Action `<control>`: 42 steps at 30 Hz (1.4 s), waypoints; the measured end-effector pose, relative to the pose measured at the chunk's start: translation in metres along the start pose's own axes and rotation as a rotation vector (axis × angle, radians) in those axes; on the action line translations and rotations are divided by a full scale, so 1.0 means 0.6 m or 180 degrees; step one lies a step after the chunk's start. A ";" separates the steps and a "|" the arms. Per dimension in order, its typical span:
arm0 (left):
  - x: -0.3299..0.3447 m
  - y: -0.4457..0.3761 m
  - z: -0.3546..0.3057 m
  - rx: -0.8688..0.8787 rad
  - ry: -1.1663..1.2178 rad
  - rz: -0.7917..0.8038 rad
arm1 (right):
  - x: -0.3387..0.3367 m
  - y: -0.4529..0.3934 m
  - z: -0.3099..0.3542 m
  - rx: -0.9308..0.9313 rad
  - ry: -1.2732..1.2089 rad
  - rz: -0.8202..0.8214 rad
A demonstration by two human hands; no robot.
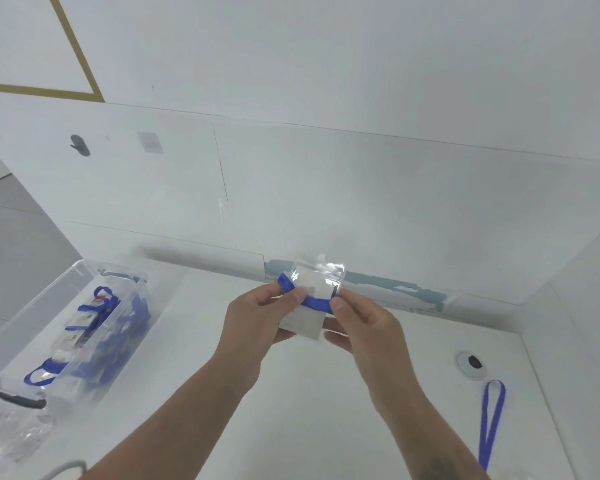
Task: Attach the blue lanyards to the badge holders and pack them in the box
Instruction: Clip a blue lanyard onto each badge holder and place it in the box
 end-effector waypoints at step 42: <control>-0.534 -0.133 -0.054 -0.0128 -0.0588 0.0567 | 0.506 0.059 -0.147 -0.0005 0.0336 -0.0768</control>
Point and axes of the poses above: each hand's wrist, its own y-axis away from the middle knuckle, its own x-axis out of the palm, z = x × y, the point moved 9 cm from there along -y, towards the middle knuckle, and after that the axes turned 10 degrees about -x, right-handed, at the moved point
